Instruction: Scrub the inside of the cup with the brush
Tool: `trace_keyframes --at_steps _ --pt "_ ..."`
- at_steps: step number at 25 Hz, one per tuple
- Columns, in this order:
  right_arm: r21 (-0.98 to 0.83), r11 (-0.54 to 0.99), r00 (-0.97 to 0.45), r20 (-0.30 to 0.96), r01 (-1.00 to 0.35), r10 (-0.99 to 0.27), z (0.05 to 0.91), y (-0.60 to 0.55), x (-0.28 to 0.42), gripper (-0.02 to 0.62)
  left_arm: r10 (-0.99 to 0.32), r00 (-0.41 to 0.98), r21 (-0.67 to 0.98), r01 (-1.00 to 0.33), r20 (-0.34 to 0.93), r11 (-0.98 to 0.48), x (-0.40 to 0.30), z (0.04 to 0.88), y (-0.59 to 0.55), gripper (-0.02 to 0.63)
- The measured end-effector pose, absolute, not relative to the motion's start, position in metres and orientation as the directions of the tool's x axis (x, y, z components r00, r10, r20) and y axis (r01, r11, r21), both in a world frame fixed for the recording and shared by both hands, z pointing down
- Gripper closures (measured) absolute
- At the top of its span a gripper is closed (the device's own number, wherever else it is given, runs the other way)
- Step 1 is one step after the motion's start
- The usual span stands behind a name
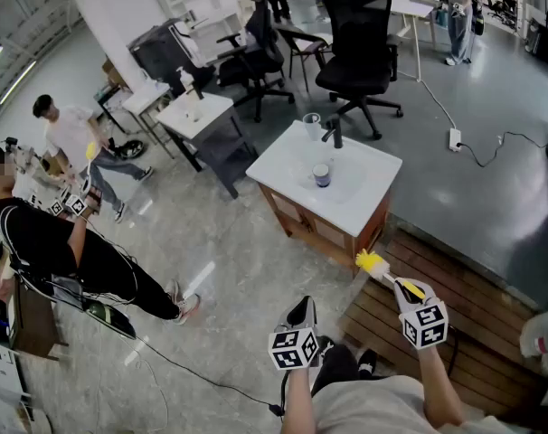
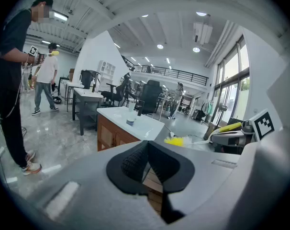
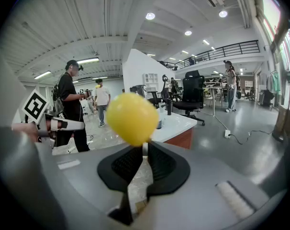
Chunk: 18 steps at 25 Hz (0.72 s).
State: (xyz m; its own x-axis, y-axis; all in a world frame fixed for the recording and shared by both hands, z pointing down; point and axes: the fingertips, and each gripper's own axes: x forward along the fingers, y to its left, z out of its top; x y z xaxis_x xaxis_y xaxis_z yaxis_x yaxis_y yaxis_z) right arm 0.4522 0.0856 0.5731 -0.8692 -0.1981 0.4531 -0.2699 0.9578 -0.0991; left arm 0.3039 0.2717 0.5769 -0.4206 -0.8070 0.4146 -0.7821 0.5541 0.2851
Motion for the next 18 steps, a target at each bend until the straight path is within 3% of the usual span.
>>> trace_keyframes --at_steps 10,18 --pt "-0.086 0.962 -0.867 0.458 -0.26 -0.194 0.572 0.084 0.439 0.558 -0.797 -0.438 0.284 -0.77 0.416 0.571 0.286 0.576 0.287 0.6" --pt "-0.128 0.949 -0.87 0.449 -0.289 -0.204 0.565 0.076 0.399 0.558 -0.829 -0.4 0.277 -0.808 0.391 0.52 0.228 0.563 0.263 0.6"
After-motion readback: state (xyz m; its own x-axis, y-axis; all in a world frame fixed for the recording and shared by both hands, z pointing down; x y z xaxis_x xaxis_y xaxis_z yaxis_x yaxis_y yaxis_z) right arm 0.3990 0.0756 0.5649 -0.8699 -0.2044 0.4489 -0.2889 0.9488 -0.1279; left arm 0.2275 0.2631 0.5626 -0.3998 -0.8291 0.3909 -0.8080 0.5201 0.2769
